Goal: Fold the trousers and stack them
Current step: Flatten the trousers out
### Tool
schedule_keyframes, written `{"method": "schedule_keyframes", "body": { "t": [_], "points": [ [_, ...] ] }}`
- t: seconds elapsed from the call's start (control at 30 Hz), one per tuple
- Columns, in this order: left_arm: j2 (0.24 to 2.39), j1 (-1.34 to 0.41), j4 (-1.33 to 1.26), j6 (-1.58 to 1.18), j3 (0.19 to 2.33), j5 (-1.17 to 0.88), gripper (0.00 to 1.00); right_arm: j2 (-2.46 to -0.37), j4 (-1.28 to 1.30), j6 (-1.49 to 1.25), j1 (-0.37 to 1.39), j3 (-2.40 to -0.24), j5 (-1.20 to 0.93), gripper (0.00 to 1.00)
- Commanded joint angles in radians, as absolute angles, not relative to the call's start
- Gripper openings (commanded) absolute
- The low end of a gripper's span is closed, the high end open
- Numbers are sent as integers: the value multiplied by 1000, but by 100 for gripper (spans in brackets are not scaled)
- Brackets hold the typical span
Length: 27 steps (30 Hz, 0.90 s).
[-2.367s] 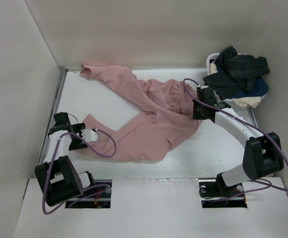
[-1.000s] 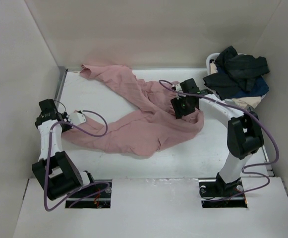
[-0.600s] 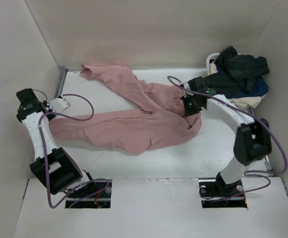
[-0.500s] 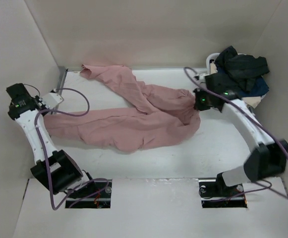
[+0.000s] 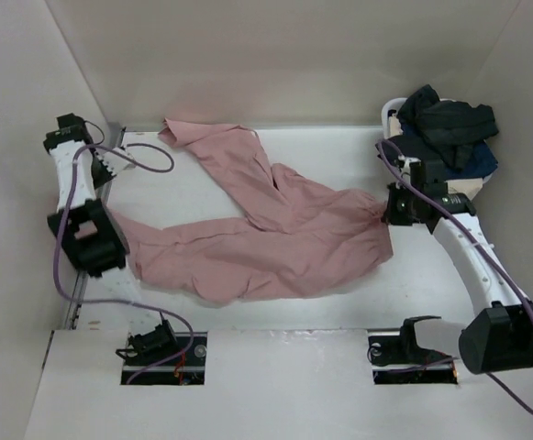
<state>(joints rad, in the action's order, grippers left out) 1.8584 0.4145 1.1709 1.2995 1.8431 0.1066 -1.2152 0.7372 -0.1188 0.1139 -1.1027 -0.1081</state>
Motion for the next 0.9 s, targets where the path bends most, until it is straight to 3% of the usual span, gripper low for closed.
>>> {"method": "schedule_keyframes", "body": {
  "t": [0.0, 0.1, 0.33, 0.4, 0.5, 0.6, 0.67, 0.87],
  "points": [
    [2086, 412, 1247, 1184, 2033, 158, 6, -1109, 730, -141, 44, -1049, -25, 0],
    [2210, 375, 1292, 1129, 2181, 150, 7, -1095, 727, -118, 30, -1040, -8, 0],
    [2322, 308, 1218, 1066, 2293, 167, 11, -1135, 736, -121, -24, -1031, 122, 0],
    [2342, 306, 1148, 1042, 2295, 187, 19, -1131, 738, -120, -48, -1054, 167, 0],
    [2306, 306, 1008, 1006, 2240, 173, 44, -1150, 736, -107, -47, -1086, 205, 1],
    [2183, 306, 860, 1000, 2113, 146, 51, -1180, 727, -91, -22, -1120, 196, 30],
    [2067, 306, 806, 1005, 2013, 143, 54, -1184, 733, -86, 13, -1146, 180, 42],
    [1803, 384, 1078, 1014, 1640, 56, 52, -1131, 773, -101, 51, -1163, 172, 49]
  ]
}}
